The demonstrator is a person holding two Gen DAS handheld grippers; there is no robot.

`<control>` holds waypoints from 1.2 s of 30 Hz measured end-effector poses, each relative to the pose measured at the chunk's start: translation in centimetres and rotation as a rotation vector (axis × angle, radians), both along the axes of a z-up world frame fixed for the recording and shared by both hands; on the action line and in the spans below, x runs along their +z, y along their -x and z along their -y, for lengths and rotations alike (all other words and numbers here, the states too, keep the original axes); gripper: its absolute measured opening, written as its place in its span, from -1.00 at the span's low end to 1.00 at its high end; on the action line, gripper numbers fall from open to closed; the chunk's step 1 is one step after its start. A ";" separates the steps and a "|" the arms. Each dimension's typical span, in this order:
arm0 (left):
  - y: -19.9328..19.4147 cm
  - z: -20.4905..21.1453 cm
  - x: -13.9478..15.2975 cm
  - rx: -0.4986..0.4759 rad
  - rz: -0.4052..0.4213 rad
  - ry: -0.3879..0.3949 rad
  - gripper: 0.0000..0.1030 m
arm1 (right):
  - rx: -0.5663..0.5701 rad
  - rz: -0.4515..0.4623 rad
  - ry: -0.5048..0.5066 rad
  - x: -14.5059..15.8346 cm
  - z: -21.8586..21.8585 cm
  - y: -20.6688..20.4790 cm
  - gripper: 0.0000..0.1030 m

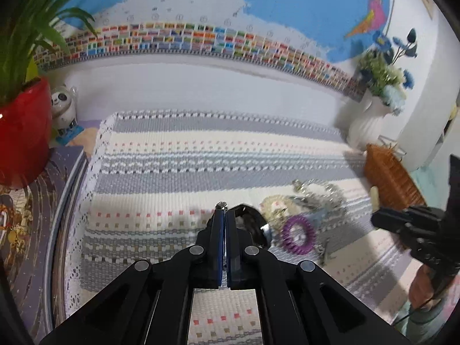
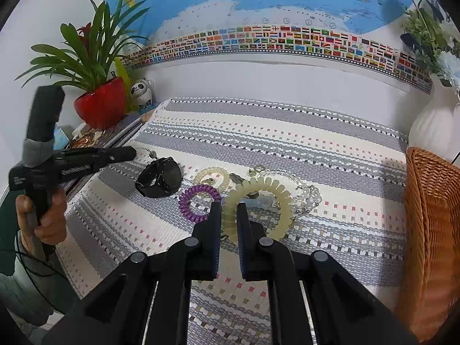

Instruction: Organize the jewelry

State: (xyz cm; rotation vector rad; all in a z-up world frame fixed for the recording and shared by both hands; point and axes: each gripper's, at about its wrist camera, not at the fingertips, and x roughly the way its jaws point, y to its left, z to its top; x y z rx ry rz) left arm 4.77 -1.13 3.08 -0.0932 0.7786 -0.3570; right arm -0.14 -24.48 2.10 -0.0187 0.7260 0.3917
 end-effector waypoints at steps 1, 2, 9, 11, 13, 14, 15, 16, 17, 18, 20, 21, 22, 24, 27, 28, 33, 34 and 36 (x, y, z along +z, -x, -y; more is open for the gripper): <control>0.2 -0.1 0.4 -0.002 0.011 0.007 -0.99 | 0.000 0.000 -0.003 0.0 0.1 0.0 -0.78; 0.3 -0.1 0.7 -0.003 0.019 0.010 -0.99 | 0.000 0.002 -0.005 0.1 0.1 0.0 -0.78; 0.8 0.3 2.2 -0.029 0.043 0.045 -0.99 | 0.000 0.022 -0.027 0.9 0.5 0.5 -0.78; 1.2 0.8 2.8 -0.041 0.053 0.044 -0.99 | -0.001 0.032 -0.038 1.5 0.8 0.9 -0.78; 1.6 1.7 3.7 -0.058 0.071 0.036 -0.99 | -0.002 0.050 -0.048 2.3 1.2 1.6 -0.78; 1.8 2.0 3.9 -0.064 0.077 0.036 -0.99 | -0.005 0.064 -0.049 2.8 1.5 2.0 -0.78; 2.1 2.5 4.5 -0.073 0.089 0.033 -0.99 | -0.006 0.073 -0.052 3.1 1.7 2.3 -0.78; 2.6 3.3 5.3 -0.086 0.112 0.026 -0.99 | -0.010 0.088 -0.056 3.7 2.1 2.8 -0.78; 2.9 4.0 6.0 -0.101 0.129 0.026 -0.99 | -0.013 0.099 -0.057 4.2 2.4 3.2 -0.78; 3.3 4.8 6.8 -0.120 0.147 0.026 -0.99 | -0.022 0.117 -0.057 4.9 3.0 3.9 -0.78; 3.8 6.7 8.4 -0.162 0.179 0.028 -0.99 | -0.035 0.141 -0.057 5.7 3.8 4.8 -0.78; 3.9 7.5 8.9 -0.180 0.185 0.030 -0.99 | -0.046 0.155 -0.056 6.1 4.4 5.4 -0.78; 4.1 8.8 9.7 -0.209 0.195 0.034 -0.99 | -0.063 0.168 -0.052 6.6 5.2 6.0 -0.78; 4.4 11.6 11.1 -0.266 0.224 0.037 -0.99 | -0.093 0.181 -0.042 7.2 6.6 6.9 -0.78; 4.6 15.4 12.4 -0.345 0.235 0.052 -0.99 | -0.157 0.195 -0.020 7.8 9.4 8.2 -0.78; 4.6 17.2 12.8 -0.382 0.233 0.059 -0.99 | -0.188 0.193 -0.006 7.9 10.5 8.5 -0.78; 3.4 26.0 12.8 -0.504 0.219 0.058 -0.99 | -0.309 0.133 0.004 7.4 16.3 9.3 -0.78; 3.1 27.4 12.6 -0.520 0.205 0.057 -0.99 | -0.334 0.114 0.001 7.0 17.5 9.3 -0.78; 2.0 31.1 11.6 -0.553 0.180 0.040 -0.99 | -0.372 0.075 -0.009 6.2 19.8 9.2 -0.78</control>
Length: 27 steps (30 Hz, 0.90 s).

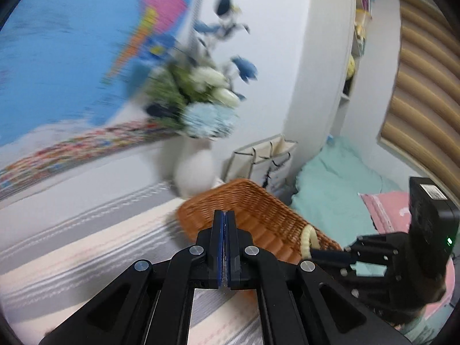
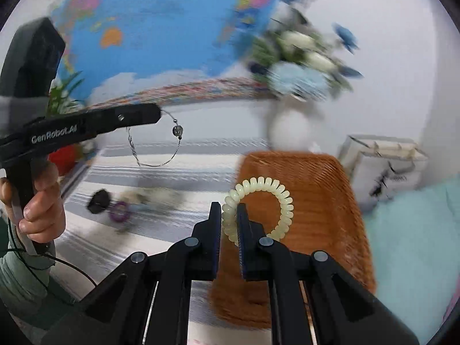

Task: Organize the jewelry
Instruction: 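Carry the cream coil bracelet into the wicker basket and open the right tool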

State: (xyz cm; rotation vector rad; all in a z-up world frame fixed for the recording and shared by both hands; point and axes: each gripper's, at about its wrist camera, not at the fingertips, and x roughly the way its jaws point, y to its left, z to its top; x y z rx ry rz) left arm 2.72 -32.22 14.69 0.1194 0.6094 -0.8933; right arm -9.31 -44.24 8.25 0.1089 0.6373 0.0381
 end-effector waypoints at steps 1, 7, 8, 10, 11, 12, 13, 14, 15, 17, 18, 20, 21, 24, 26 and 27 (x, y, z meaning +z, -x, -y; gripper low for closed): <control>-0.5 1.4 -0.5 -0.015 -0.011 -0.008 -0.99 | -0.011 -0.015 -0.008 -0.4 0.8 -0.1 -0.78; -3.8 9.3 -5.4 -0.085 -0.147 -0.080 -0.99 | -0.052 -0.131 -0.098 -3.6 5.6 -1.5 -0.77; -4.0 9.8 -5.9 -0.088 -0.164 -0.087 -0.99 | -0.053 -0.146 -0.109 -4.0 5.9 -1.7 -0.77; -4.9 11.1 -7.6 -0.094 -0.215 -0.110 -0.99 | -0.055 -0.176 -0.116 -4.9 6.4 -2.2 -0.77; -4.9 11.1 -8.0 -0.097 -0.222 -0.114 -0.99 | -0.051 -0.184 -0.118 -5.1 6.5 -2.3 -0.77; -5.1 11.4 -8.5 -0.103 -0.229 -0.121 -0.98 | -0.046 -0.192 -0.120 -5.4 6.6 -2.4 -0.77; -5.2 11.6 -9.0 -0.110 -0.238 -0.128 -0.98 | -0.044 -0.195 -0.119 -5.6 6.6 -2.5 -0.77; -5.3 11.7 -9.4 -0.114 -0.252 -0.136 -0.94 | -0.045 -0.192 -0.116 -5.7 6.6 -2.5 -0.74; -5.5 11.8 -9.6 -0.119 -0.260 -0.143 -0.80 | -0.042 -0.191 -0.121 -5.6 6.7 -2.8 -0.71; -5.3 11.7 -9.9 -0.134 -0.272 -0.149 -0.51 | -0.036 -0.186 -0.138 -5.6 7.0 -2.8 -0.57; -5.3 11.6 -9.9 -0.135 -0.268 -0.147 -0.23 | -0.037 -0.180 -0.144 -5.6 7.0 -2.8 -0.48; -4.9 11.1 -9.6 -0.128 -0.255 -0.143 -0.04 | -0.048 -0.168 -0.150 -5.6 7.2 -2.6 -0.26; -4.8 10.6 -9.4 -0.129 -0.257 -0.137 -0.03 | -0.048 -0.166 -0.151 -5.6 7.1 -2.5 -0.26; -4.2 8.7 -8.3 -0.133 -0.265 -0.114 -0.03 | -0.051 -0.155 -0.147 -5.2 6.7 -2.2 -0.26; -3.6 7.1 -7.4 -0.120 -0.246 -0.104 -0.03 | -0.048 -0.143 -0.139 -4.7 6.1 -1.9 -0.26; -3.2 6.0 -6.9 -0.106 -0.238 -0.100 -0.03 | -0.042 -0.136 -0.138 -4.5 5.7 -1.8 -0.26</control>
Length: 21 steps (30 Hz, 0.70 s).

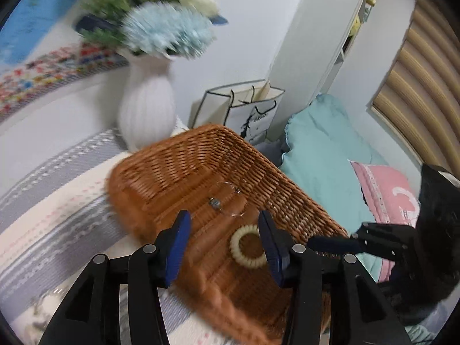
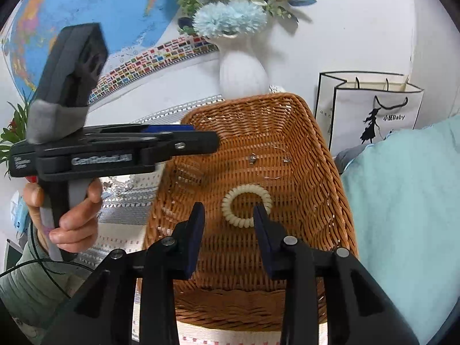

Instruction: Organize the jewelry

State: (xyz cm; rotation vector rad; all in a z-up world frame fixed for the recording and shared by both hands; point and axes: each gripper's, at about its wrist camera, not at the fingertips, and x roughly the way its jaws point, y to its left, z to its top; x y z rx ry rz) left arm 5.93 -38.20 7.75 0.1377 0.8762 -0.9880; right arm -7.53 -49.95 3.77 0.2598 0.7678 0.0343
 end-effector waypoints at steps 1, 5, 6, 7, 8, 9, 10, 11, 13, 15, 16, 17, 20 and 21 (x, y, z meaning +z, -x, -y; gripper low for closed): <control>0.2 -0.9 0.4 0.011 0.005 0.001 -0.03 | 0.007 0.008 0.000 0.3 -0.5 0.1 -0.26; 1.6 -6.3 2.5 0.079 0.029 0.013 -0.03 | 0.045 0.043 -0.007 1.5 -2.7 0.3 -0.26; 2.1 -8.7 3.3 0.120 0.044 0.012 -0.03 | 0.057 0.052 -0.007 1.8 -3.3 0.4 -0.26; 2.4 -10.3 3.7 0.148 0.052 0.012 -0.03 | 0.073 0.065 -0.004 2.1 -4.1 0.5 -0.26; 2.8 -12.8 4.3 0.195 0.060 0.008 -0.03 | 0.089 0.076 -0.002 2.5 -4.9 0.5 -0.26; 3.0 -14.9 4.8 0.235 0.067 0.007 -0.03 | 0.109 0.090 0.002 2.8 -5.9 0.6 -0.26; 3.2 -16.6 5.1 0.269 0.071 0.007 -0.03 | 0.136 0.104 0.005 3.3 -7.1 0.6 -0.26; 3.3 -18.6 5.3 0.307 0.074 0.007 -0.03 | 0.156 0.112 0.007 3.5 -8.1 0.6 -0.26; 3.6 -23.2 5.3 0.403 0.087 0.006 -0.03 | 0.211 0.124 0.006 4.1 -10.5 0.2 -0.26; 3.5 -27.0 4.8 0.486 0.108 0.000 -0.03 | 0.259 0.122 0.009 4.2 -12.9 -0.5 -0.26; 3.6 -29.6 4.3 0.544 0.118 -0.009 -0.03 | 0.285 0.117 0.009 4.2 -14.2 -1.0 -0.26; 3.6 -31.1 3.8 0.581 0.120 -0.016 -0.03 | 0.311 0.109 0.007 4.0 -15.6 -1.6 -0.26; 3.2 -35.2 1.5 0.665 0.101 -0.027 -0.04 | 0.365 0.078 0.002 3.1 -18.9 -3.3 -0.26; 2.8 -36.4 0.3 0.691 0.084 -0.038 -0.04 | 0.375 0.068 0.004 2.7 -19.7 -3.6 -0.26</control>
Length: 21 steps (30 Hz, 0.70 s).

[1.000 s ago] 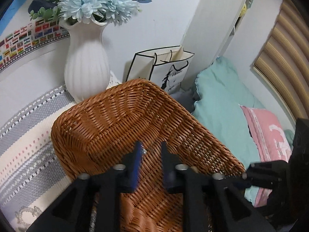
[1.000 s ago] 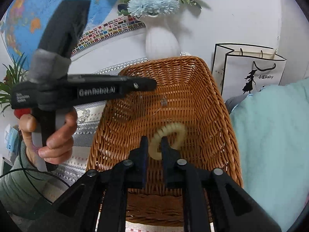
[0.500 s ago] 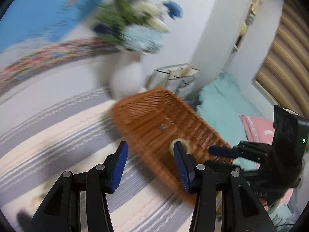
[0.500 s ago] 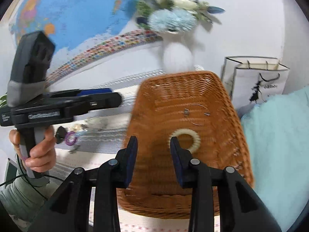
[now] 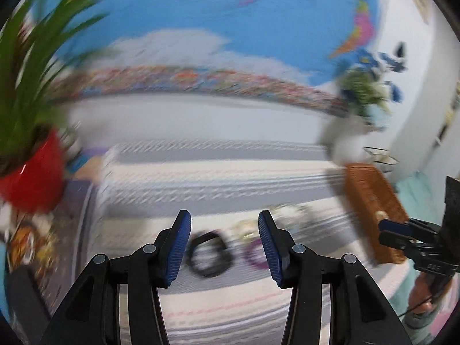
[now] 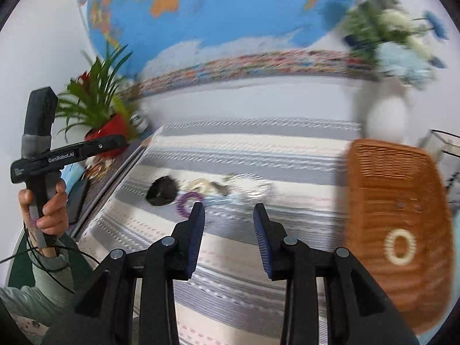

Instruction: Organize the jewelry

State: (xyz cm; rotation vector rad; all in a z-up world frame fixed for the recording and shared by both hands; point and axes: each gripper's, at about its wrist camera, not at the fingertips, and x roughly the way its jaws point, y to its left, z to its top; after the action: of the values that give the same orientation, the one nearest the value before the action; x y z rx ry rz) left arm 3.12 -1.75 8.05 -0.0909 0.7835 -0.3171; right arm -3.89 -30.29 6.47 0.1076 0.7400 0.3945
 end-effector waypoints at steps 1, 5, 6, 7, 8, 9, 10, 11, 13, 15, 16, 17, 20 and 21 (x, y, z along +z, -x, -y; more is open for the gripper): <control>-0.3 -0.5 -0.9 0.014 -0.012 -0.003 -0.04 | 0.015 -0.020 0.006 -0.7 -1.3 -0.7 -0.26; -1.9 -2.0 -4.5 0.043 -0.082 -0.013 -0.04 | 0.054 -0.090 0.010 -3.0 -4.6 -2.7 -0.26; -2.3 -2.0 -5.3 0.037 -0.098 -0.006 -0.04 | 0.057 -0.100 0.012 -3.4 -5.1 -2.9 -0.26; -2.6 -2.0 -6.0 0.037 -0.111 -0.003 -0.04 | 0.062 -0.116 0.016 -4.0 -5.9 -3.2 -0.26; -2.7 -1.9 -6.4 0.037 -0.121 -0.006 -0.04 | 0.063 -0.128 0.021 -4.6 -6.5 -3.3 -0.26; -3.1 -1.6 -7.2 0.036 -0.138 -0.017 -0.04 | 0.063 -0.136 0.024 -4.9 -6.7 -3.4 -0.26; -3.4 -1.4 -7.8 0.034 -0.146 -0.025 -0.04 | 0.064 -0.148 0.031 -5.5 -7.3 -3.5 -0.26; -3.7 -1.1 -8.4 0.032 -0.157 -0.035 -0.04 | 0.060 -0.157 0.041 -6.1 -7.8 -3.4 -0.26; -3.7 -1.1 -9.5 0.035 -0.170 -0.044 -0.04 | 0.044 -0.167 0.062 -6.9 -8.2 -3.1 -0.26; -4.0 -0.8 -10.4 0.039 -0.175 -0.048 -0.04 | 0.022 -0.178 0.084 -7.8 -8.8 -2.8 -0.26; -4.2 -0.7 -10.8 0.040 -0.178 -0.053 -0.04 | 0.011 -0.185 0.089 -8.4 -9.0 -2.7 -0.26; -4.3 -0.6 -11.0 0.039 -0.179 -0.055 -0.04 | 0.000 -0.190 0.093 -8.8 -9.3 -2.6 -0.26; -4.5 -0.5 -11.7 0.040 -0.183 -0.057 -0.04 | -0.056 -0.204 0.110 -10.3 -10.3 -2.8 -0.26; -4.6 -0.5 -11.9 0.038 -0.185 -0.055 -0.04 | -0.071 -0.207 0.114 -10.5 -10.4 -2.9 -0.26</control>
State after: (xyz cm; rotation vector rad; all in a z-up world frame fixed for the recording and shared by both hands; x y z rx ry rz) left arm 7.67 -1.29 -3.86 -0.0840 0.9720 -0.2536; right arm -0.98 -19.88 -4.01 0.0674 0.9580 0.2750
